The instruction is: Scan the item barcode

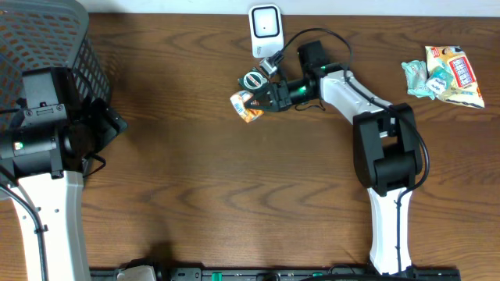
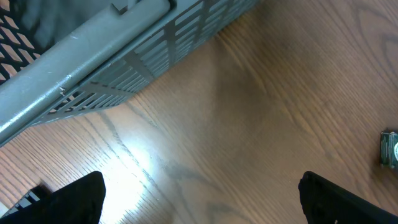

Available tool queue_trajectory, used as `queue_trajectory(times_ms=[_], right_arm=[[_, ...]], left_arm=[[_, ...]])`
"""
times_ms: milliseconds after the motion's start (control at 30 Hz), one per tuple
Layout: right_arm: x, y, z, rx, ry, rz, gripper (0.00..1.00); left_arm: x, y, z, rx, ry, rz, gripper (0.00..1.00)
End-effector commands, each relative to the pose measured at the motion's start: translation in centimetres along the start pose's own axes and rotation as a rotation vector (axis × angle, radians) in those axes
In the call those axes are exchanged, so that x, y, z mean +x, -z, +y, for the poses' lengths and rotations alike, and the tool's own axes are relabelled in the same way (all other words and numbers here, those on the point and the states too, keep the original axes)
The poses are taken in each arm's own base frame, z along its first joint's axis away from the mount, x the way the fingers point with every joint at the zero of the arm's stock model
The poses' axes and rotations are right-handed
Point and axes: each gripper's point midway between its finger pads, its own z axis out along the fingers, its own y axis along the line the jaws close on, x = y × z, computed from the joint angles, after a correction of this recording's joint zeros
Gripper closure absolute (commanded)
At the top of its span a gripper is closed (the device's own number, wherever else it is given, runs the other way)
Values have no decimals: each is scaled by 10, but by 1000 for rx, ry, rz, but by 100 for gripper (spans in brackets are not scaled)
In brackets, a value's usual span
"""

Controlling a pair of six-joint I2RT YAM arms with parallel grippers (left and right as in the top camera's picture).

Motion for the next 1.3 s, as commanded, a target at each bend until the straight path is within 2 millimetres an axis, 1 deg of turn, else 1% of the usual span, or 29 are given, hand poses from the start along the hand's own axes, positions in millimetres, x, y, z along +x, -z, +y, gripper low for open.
queue_trajectory(times_ms=[0,100,133,233,567,767,1267], right_arm=[[-7,18,23,-53,1,-32,99],[-11,32,20,-43,0,-62,99],[-14,39,20,-38,2,-77,99],[-17,52,20,-30,8,-103,99],[-29,87,18,-3,71,-171,99],[-34,90,17,11,128,-178,99],[-34,89,18,10,132,-175,99]], left_arm=[[-1,0,1,-4,12,-3,2],[-1,0,1,-4,12,-3,3],[-1,0,1,-4,12,-3,2],[-1,0,1,-3,12,-3,2],[-1,0,1,-4,12,-3,2],[-1,0,1,-3,12,-3,3],[-1,0,1,-4,12,-3,2]])
